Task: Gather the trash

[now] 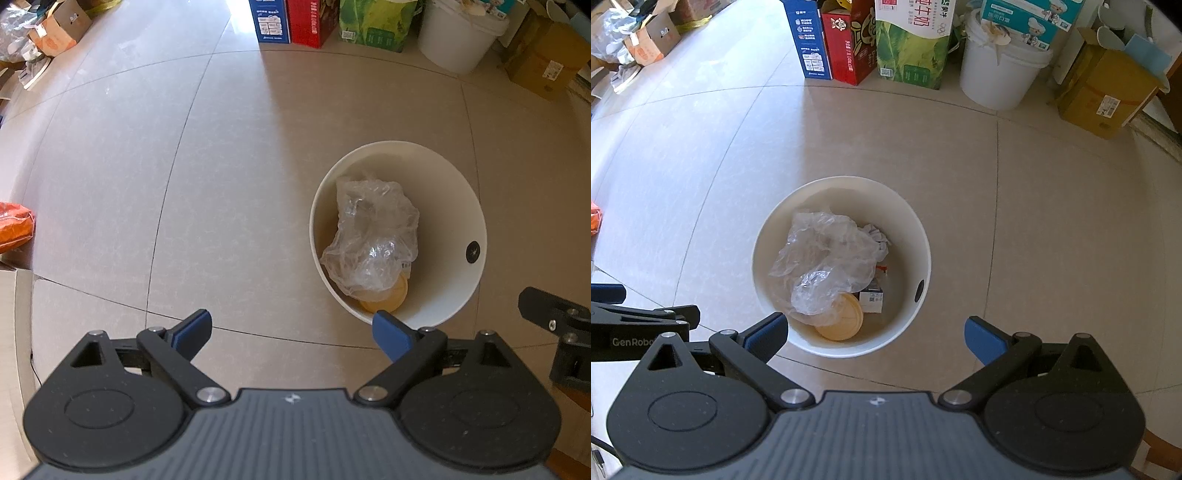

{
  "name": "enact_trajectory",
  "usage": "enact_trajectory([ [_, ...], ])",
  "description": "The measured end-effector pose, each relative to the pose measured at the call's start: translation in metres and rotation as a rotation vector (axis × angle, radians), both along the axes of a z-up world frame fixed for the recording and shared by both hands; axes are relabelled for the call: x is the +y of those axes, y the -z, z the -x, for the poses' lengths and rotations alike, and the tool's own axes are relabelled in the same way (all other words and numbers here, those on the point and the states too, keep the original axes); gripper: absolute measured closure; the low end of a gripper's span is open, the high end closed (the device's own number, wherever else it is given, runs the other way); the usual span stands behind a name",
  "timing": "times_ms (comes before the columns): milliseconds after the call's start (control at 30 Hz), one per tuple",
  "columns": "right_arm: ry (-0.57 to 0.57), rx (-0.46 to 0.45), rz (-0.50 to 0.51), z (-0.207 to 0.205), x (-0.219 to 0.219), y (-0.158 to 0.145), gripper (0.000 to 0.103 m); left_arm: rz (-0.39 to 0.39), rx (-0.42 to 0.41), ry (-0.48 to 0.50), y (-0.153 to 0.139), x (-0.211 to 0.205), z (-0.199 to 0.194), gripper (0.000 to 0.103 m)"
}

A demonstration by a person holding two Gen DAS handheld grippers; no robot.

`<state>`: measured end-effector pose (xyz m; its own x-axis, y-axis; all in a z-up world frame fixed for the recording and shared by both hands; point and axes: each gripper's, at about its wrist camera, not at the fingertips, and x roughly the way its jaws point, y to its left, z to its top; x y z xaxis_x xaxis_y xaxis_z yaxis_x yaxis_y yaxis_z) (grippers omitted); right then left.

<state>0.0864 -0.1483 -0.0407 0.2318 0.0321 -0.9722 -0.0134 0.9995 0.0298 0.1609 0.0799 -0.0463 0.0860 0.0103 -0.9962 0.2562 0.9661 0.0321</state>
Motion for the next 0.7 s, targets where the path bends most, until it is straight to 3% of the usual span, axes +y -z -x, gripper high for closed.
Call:
enact_trajectory([
  [700,0.018,0.004,-0.001,-0.0058,-0.0021,-0.0005,0.0,-0.006,0.007,-0.005,-0.0001,-0.001,-0.0039,0.009],
])
